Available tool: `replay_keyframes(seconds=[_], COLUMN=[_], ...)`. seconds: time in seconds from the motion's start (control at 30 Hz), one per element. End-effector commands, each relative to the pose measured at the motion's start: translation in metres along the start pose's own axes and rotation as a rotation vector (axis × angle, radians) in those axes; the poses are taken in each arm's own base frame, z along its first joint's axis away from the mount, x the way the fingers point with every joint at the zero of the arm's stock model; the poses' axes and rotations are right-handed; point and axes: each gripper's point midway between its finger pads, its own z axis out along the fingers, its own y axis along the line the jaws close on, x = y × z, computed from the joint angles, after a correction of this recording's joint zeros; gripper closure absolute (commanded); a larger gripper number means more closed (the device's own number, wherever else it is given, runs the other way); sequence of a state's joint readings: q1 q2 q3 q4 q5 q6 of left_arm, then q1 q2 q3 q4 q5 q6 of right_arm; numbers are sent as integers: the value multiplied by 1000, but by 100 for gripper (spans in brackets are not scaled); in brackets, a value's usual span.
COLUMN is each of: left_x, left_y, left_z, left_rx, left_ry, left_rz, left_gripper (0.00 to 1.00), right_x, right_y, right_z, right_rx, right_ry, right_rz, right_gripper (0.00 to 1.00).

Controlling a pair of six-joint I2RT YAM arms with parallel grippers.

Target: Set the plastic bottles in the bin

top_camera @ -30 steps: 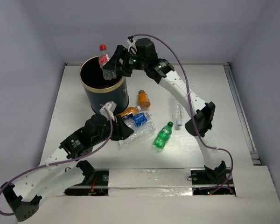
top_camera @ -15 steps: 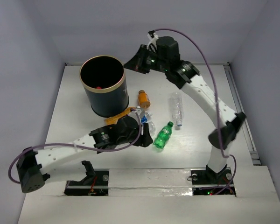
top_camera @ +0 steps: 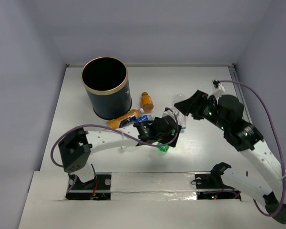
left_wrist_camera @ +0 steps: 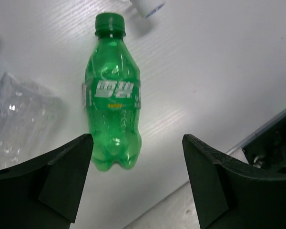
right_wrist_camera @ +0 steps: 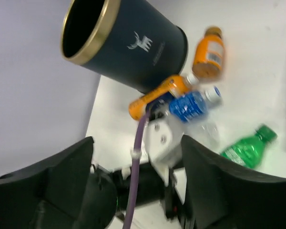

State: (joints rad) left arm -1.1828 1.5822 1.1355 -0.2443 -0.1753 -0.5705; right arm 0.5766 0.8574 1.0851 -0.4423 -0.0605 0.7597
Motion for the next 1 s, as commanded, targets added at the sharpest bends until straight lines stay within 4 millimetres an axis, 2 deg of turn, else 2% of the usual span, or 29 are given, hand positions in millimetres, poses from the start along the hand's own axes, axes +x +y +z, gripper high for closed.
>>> replay_keyframes(seconds=[0.0, 0.1, 0.13, 0.17, 0.23, 0.27, 0.33, 0.47, 0.57, 0.63, 0.8, 0.97], left_x=[-24, -30, -25, -34, -33, -33, -30, -20, -8, 0, 8, -1], left_y=[-3, -7, -3, -7, -2, -2, 1, 12, 18, 15, 7, 2], left_z=[10, 26, 35, 36, 41, 44, 47, 55, 65, 73, 81, 75], left_rx=[-51, -89, -115, -118, -156, -165, -181, -224, -222, -199, -152, -133], left_ry=[-40, -21, -3, -17, -9, -5, 3, 21, 49, 72, 88, 65], left_rz=[87, 119, 129, 128, 134, 135, 140, 149, 144, 138, 119, 112], left_gripper=[26, 25, 26, 25, 25, 25, 25, 22, 22, 23, 36, 61], right_x=[6, 9, 9, 10, 4, 1, -7, -12, -11, -11, -19, -26], right_y=[-19, -14, -13, -19, -14, -23, -19, -26, -27, -28, -29, -31], right_z=[-28, -57, -63, -69, -87, -93, -109, -131, -140, -143, -154, -158], right_rx=[28, -20, -24, 0, -11, 34, 29, 63, 66, 69, 99, 137], right_ry=[-54, -79, -85, -87, -115, -138, -176, -225, -232, -232, -264, -272], right_rz=[38, 78, 85, 85, 74, 73, 75, 90, 98, 105, 104, 83], right_gripper=[18, 10, 9, 8, 8, 7, 7, 2, 2, 2, 2, 2])
